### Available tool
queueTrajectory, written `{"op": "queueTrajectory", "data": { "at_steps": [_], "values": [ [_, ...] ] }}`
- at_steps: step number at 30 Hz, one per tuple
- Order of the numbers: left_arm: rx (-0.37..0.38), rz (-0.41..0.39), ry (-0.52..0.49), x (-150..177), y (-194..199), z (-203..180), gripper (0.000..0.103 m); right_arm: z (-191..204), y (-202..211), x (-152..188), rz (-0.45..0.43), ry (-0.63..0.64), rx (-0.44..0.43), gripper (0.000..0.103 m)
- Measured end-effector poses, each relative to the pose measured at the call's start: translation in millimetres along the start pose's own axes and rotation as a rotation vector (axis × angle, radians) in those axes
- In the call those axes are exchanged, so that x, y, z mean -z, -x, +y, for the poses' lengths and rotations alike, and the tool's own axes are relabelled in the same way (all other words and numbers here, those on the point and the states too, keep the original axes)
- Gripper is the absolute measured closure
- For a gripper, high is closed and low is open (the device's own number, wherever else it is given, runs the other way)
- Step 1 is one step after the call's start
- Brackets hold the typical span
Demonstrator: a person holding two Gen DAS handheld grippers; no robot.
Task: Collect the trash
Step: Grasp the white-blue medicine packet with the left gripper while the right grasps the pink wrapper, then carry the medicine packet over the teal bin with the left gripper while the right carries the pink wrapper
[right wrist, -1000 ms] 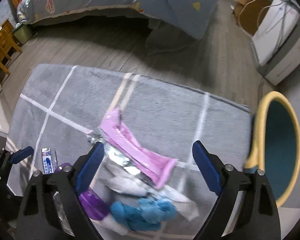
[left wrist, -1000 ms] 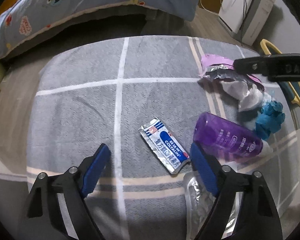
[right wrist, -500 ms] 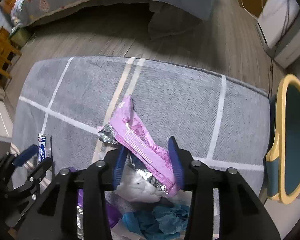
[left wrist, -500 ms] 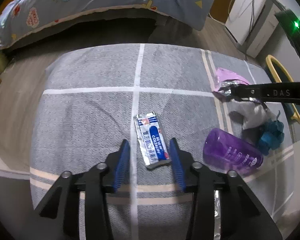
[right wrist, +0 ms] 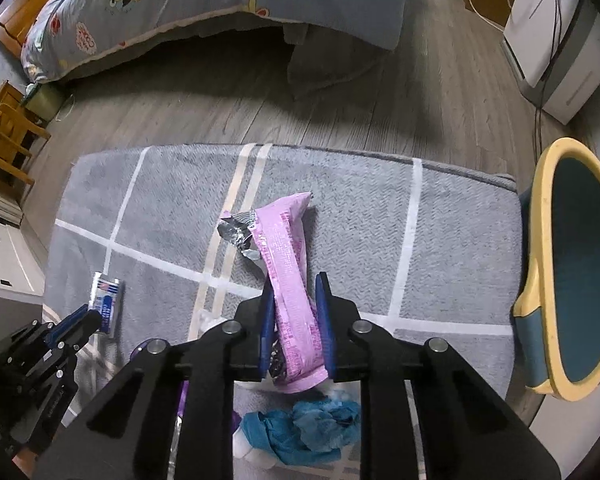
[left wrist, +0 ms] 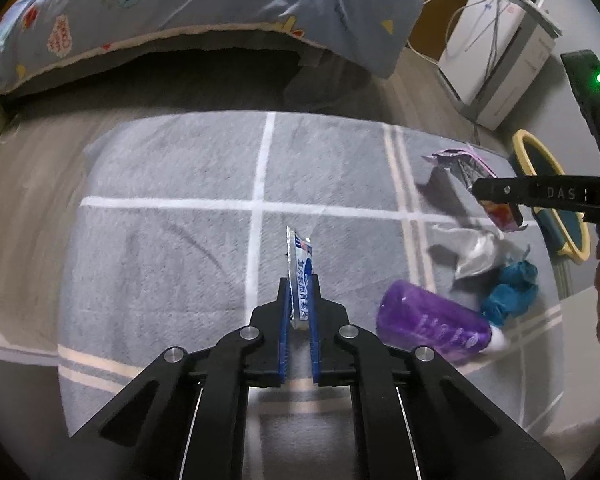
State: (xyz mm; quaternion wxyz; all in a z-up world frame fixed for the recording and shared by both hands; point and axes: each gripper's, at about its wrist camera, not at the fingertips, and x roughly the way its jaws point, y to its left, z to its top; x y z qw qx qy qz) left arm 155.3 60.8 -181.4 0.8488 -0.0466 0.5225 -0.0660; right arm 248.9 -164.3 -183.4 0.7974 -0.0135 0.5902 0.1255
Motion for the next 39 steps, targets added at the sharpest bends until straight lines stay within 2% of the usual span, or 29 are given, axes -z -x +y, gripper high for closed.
{"op": "queueTrajectory", "data": {
  "at_steps": [4,14,20,30,39],
  "values": [
    [0.006,-0.016,-0.011,-1,5,-6,0.095,-3,17,2,-0.023,-0.005,0.003,0.084],
    [0.025,-0.135,-0.053,-11,50,-26,0.095,-14,70,5,-0.111,-0.033,-0.011,0.084],
    [0.017,-0.177,-0.097,-20,65,-48,0.095,-32,97,11,-0.157,-0.059,-0.013,0.084],
    [0.034,-0.203,-0.172,-25,70,-92,0.095,-69,117,19,-0.191,-0.097,-0.008,0.084],
    [0.049,-0.209,-0.229,-29,64,-135,0.095,-107,115,23,-0.201,-0.139,-0.026,0.084]
  ]
}}
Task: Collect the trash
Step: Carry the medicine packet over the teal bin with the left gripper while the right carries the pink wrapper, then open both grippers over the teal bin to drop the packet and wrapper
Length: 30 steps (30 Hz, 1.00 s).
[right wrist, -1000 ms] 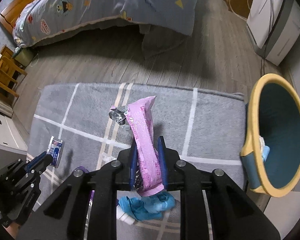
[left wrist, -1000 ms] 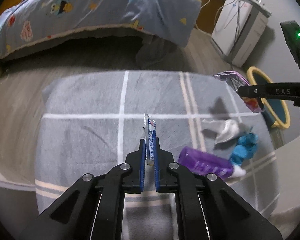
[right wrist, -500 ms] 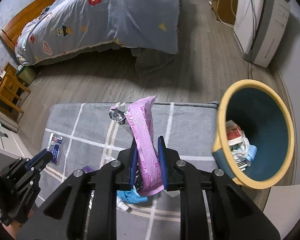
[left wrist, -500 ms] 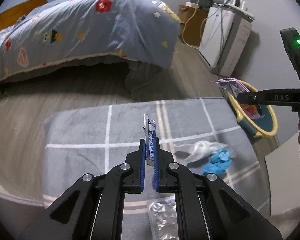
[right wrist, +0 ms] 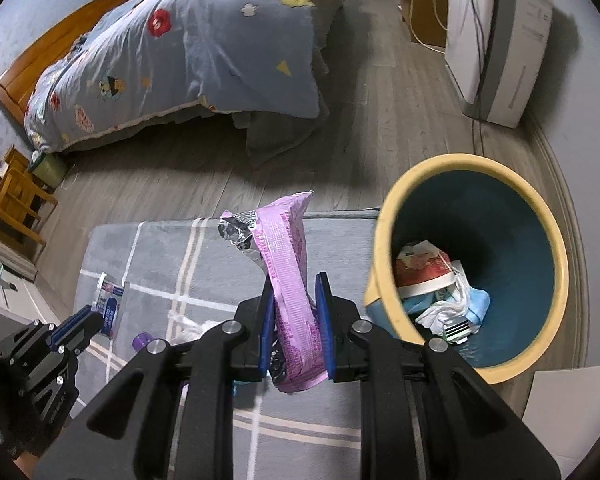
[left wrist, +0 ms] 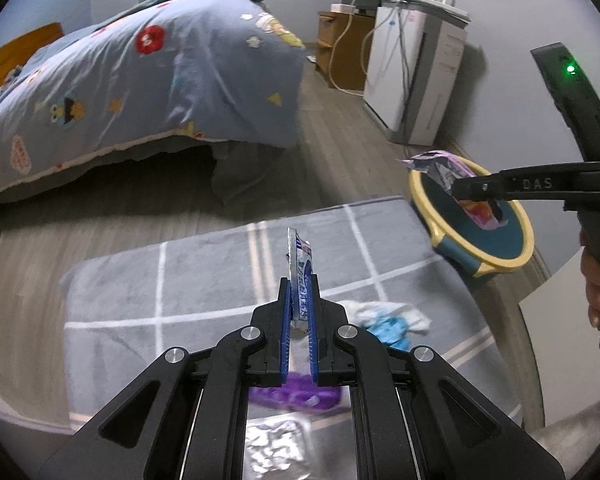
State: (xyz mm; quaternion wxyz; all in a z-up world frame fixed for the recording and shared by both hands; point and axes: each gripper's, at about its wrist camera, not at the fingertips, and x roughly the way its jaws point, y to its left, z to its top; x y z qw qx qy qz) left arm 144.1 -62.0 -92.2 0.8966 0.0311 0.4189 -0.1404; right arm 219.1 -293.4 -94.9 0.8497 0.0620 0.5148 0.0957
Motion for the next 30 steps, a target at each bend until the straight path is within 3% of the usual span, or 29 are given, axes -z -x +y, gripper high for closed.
{"op": "queueTrajectory", "data": {
  "at_steps": [4,14,21,25,30],
  "values": [
    [0.032,0.005,-0.036,-4,-6,-23,0.095,-27,0,-4,-0.007,-0.042,0.001,0.084],
    [0.136,0.011,-0.197,-22,-22,-107,0.095,-119,21,-22,-0.076,-0.164,0.113,0.084],
    [0.219,0.055,-0.280,-51,-61,-166,0.095,-183,10,-10,-0.040,-0.320,0.114,0.084],
    [0.248,0.082,-0.315,-63,-84,-195,0.095,-193,2,-6,-0.011,-0.327,0.123,0.084],
    [0.214,0.067,-0.360,-73,-109,-215,0.091,-200,-2,-5,-0.015,-0.344,0.103,0.084]
  ]
}}
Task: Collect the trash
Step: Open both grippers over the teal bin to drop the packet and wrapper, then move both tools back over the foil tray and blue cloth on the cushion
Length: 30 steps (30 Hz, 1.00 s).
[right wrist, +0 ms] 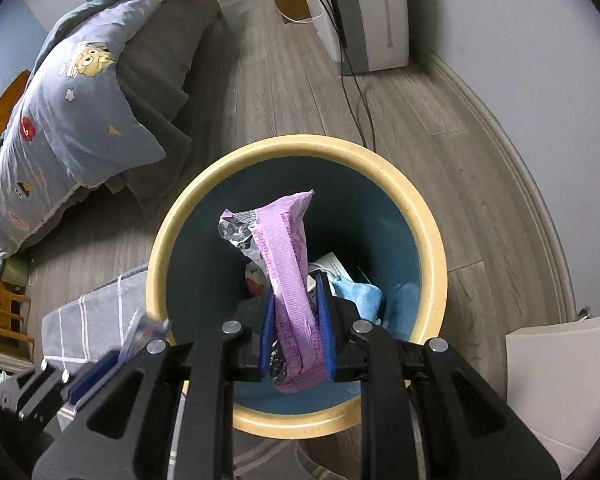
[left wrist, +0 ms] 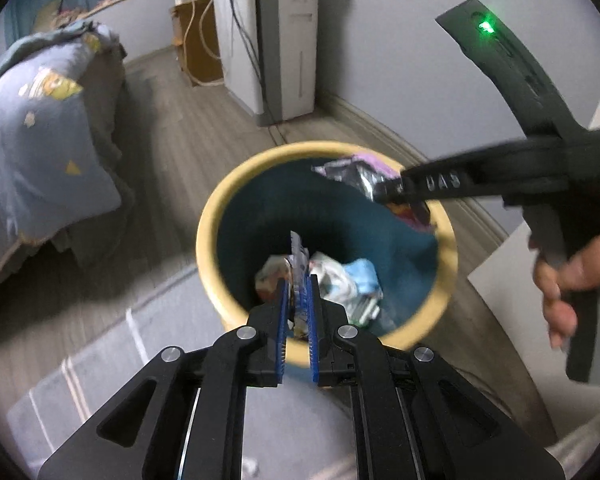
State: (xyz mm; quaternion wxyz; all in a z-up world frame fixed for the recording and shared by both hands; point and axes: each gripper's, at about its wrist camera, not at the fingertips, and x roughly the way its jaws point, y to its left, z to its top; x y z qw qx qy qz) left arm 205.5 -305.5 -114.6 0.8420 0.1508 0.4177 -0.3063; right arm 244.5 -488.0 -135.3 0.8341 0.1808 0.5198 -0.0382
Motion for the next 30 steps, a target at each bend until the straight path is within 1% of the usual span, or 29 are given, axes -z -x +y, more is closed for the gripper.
{"op": "queueTrajectory", "data": {
  "at_steps": [1,2,3,4,5,6,7,8,9,10,11,12,13,15,18,20,25,30],
  "values": [
    [-0.005,-0.004,-0.002,-4,-3,1,0.087,-1,0,-1,-0.003,-0.006,-0.006,0.082],
    [-0.003,-0.005,-0.003,-7,-6,1,0.085,0,0,0,-0.004,-0.011,-0.010,0.080],
    [0.000,-0.001,-0.008,-9,-9,2,0.079,-2,0,0,-0.007,-0.020,-0.015,0.069],
    [-0.012,-0.001,-0.016,-10,-9,2,0.071,-2,0,0,-0.012,-0.027,-0.017,0.054],
    [-0.024,-0.006,-0.024,-10,-9,4,0.067,-3,0,0,-0.017,-0.031,-0.019,0.048],
    [-0.025,-0.014,-0.026,-9,-7,5,0.059,-3,1,0,-0.023,-0.031,-0.018,0.042],
    [-0.020,-0.022,-0.022,-9,-5,6,0.052,-3,1,-1,-0.025,-0.031,-0.014,0.039],
    [-0.020,-0.029,-0.016,-6,-3,9,0.049,-4,2,-2,-0.028,-0.035,-0.006,0.037],
    [-0.024,-0.031,-0.011,-5,-2,10,0.045,-5,2,-2,-0.030,-0.041,-0.004,0.032],
    [-0.029,-0.031,0.003,-2,0,12,0.035,-6,2,-2,-0.032,-0.049,-0.005,0.026],
    [-0.031,-0.032,0.016,0,2,14,0.028,-8,4,-2,-0.036,-0.061,-0.009,0.023],
    [-0.030,-0.037,0.037,4,5,17,0.015,-9,4,-2,-0.036,-0.071,-0.013,0.018],
    [-0.037,-0.045,0.053,7,8,19,0.012,-10,6,-2,-0.036,-0.083,-0.015,0.014],
    [-0.058,-0.054,0.075,13,16,24,0.009,-10,9,-2,-0.041,-0.099,-0.016,0.010],
    [-0.078,-0.049,0.101,23,30,31,0.009,-10,17,-1,-0.050,-0.110,-0.012,0.006],
    [-0.085,-0.049,0.110,28,41,36,0.009,-8,23,0,-0.053,-0.109,-0.010,0.006],
    [-0.125,-0.064,0.138,49,84,53,0.007,3,44,10,-0.080,-0.078,-0.011,0.006],
    [-0.166,-0.063,0.193,77,132,74,0.007,32,68,27,-0.101,-0.008,-0.025,0.006]
  ]
}}
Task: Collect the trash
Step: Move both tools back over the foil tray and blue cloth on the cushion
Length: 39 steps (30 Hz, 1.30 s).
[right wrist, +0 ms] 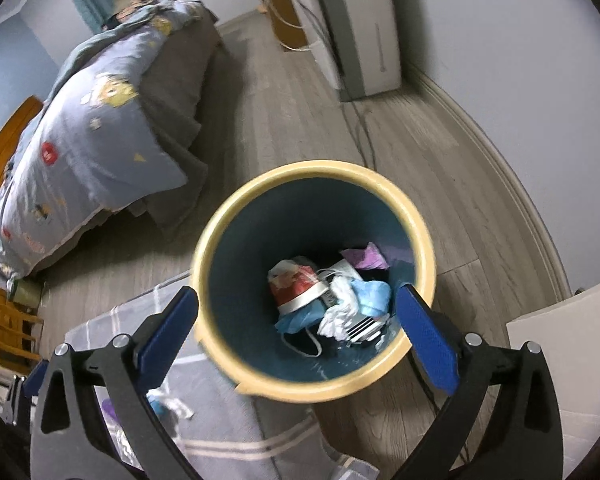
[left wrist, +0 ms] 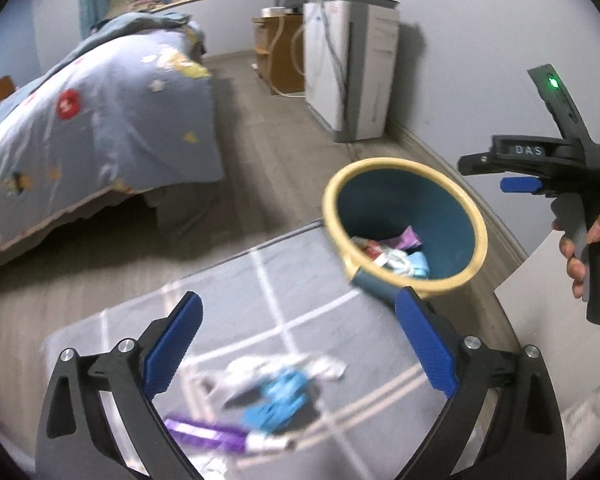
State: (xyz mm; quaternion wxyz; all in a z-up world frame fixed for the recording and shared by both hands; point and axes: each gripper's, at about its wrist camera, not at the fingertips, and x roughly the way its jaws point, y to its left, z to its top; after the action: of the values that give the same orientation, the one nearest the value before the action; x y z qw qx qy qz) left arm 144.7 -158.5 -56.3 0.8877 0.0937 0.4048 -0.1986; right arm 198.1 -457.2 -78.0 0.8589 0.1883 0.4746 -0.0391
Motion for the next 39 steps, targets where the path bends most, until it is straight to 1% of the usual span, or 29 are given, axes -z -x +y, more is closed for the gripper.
{"op": "queueTrajectory", "data": {
  "at_steps": [2,5,7,9,12,15,17,20,23,28,34,39],
  "values": [
    [-0.025,-0.010,0.013,9,18,14,0.007,13,7,8,-0.004,0.039,0.005,0.006],
    [-0.062,-0.021,0.026,22,43,32,0.006,36,15,26,0.011,0.087,-0.005,0.006],
    [-0.100,-0.019,0.048,38,60,46,0.006,49,19,37,0.021,0.113,-0.019,0.006],
    [-0.123,-0.014,0.077,53,73,56,0.006,66,23,49,0.029,0.151,-0.025,0.006],
    [-0.155,-0.007,0.149,76,85,73,0.006,88,25,67,0.037,0.197,-0.024,0.006],
    [-0.155,0.001,0.230,95,90,90,0.006,110,19,86,0.073,0.228,-0.032,0.006],
    [-0.166,0.012,0.252,106,88,96,0.006,121,13,95,0.094,0.245,-0.027,0.006],
    [-0.189,0.070,0.258,125,73,104,0.006,140,0,109,0.129,0.288,-0.008,0.006],
    [-0.171,0.130,0.263,141,55,105,0.006,153,-10,120,0.159,0.318,0.011,0.006],
    [-0.165,0.198,0.229,160,35,103,0.006,166,-23,126,0.187,0.263,-0.001,0.006],
    [-0.154,0.227,0.197,168,16,99,0.006,183,-44,135,0.224,0.269,0.028,0.006],
    [-0.146,0.252,0.200,172,2,98,0.006,189,-66,142,0.256,0.279,0.069,0.006]
  ]
}}
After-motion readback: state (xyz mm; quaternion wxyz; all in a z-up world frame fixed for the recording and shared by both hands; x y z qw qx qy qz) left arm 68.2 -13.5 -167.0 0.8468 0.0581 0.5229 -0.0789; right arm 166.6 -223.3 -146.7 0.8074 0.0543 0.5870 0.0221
